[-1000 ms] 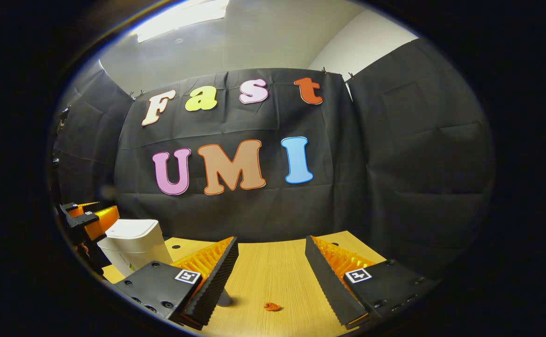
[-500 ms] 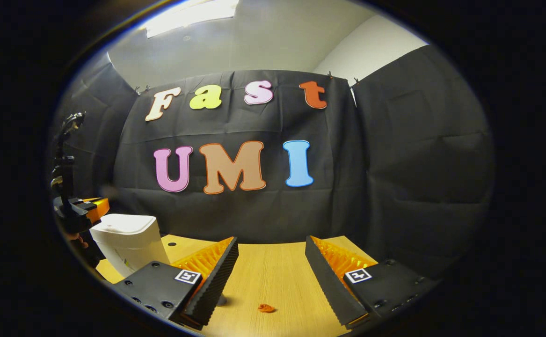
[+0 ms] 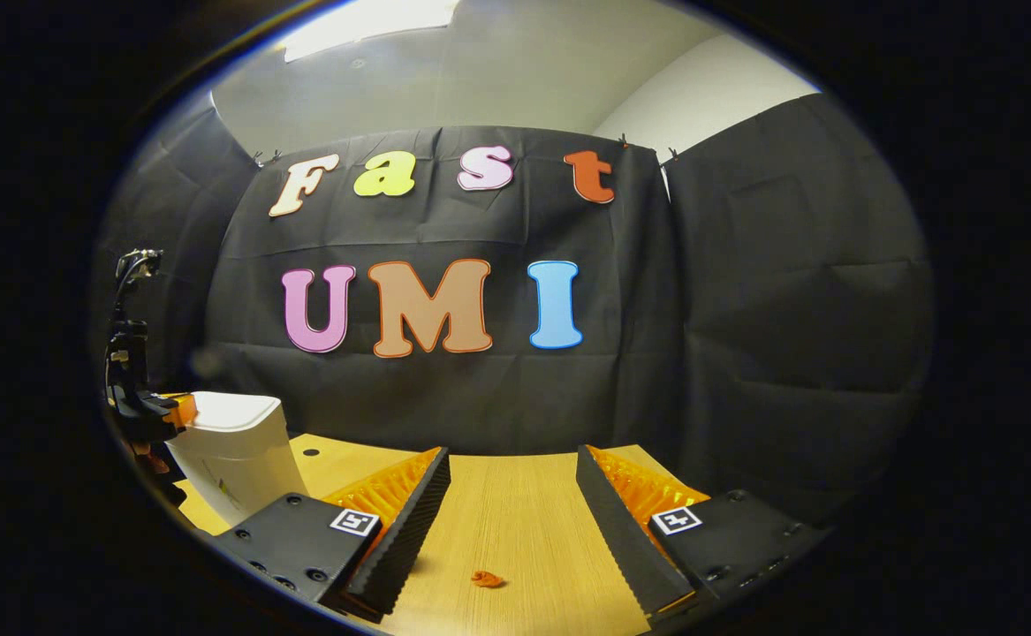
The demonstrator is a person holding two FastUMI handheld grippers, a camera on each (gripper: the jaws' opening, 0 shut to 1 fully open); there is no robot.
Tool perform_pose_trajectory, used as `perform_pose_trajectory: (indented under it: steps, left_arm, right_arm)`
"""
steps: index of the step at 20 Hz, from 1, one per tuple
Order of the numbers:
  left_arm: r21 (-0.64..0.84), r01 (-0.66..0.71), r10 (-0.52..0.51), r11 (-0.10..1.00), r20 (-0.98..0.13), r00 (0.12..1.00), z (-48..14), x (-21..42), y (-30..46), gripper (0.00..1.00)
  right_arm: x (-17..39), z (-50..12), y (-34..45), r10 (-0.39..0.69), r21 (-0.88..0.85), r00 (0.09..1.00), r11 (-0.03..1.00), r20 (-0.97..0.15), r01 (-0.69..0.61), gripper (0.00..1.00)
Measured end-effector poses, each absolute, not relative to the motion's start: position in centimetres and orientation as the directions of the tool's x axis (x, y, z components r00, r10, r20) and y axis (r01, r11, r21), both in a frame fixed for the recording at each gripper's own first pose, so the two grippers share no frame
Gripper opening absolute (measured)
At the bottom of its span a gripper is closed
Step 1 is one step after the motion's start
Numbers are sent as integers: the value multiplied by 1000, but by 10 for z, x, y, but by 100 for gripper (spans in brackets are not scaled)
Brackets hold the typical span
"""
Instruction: Press the lid of the desktop garbage bin to open it, pick up the crumpled paper on the desktop and throw it into the bin, then pick up the pop can on the desktop and drop it into the bin, and finally close the garbage bin lid.
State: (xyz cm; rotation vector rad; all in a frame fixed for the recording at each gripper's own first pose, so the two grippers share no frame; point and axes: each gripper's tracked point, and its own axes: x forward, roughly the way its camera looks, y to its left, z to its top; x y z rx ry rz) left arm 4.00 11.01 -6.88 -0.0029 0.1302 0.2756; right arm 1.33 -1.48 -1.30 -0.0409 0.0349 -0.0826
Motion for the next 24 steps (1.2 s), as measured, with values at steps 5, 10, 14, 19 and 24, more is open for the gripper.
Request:
perform_pose_trajectory:
  steps: [5, 10, 14, 19, 24]
  left_arm:
    - [17, -283, 283, 959, -76, 956, -66, 41, 111, 0]
    - [-8, -276, 275, 961, -80, 958, -70, 42, 111, 0]
    - [-21, -255, 253, 967, -76, 964, -65, 41, 108, 0]
    - [-2, -297, 297, 955, 50, 954, -1, 42, 129, 0]
    - [-47, -271, 275, 961, 96, 957, 38, 39, 131, 0]
  right_arm:
    - [20, -22, -12, -75, -53, 995, 996, -62, 72, 96]
    - [26, -31, -7, -60, -65, 994, 996, -90, 54, 96]
    - [31, -34, -4, -37, -59, 994, 998, -98, 32, 96]
    - [30, -37, -15, -62, -41, 993, 997, -96, 59, 96]
    - [30, -45, -20, -63, -36, 993, 998, -103, 59, 96]
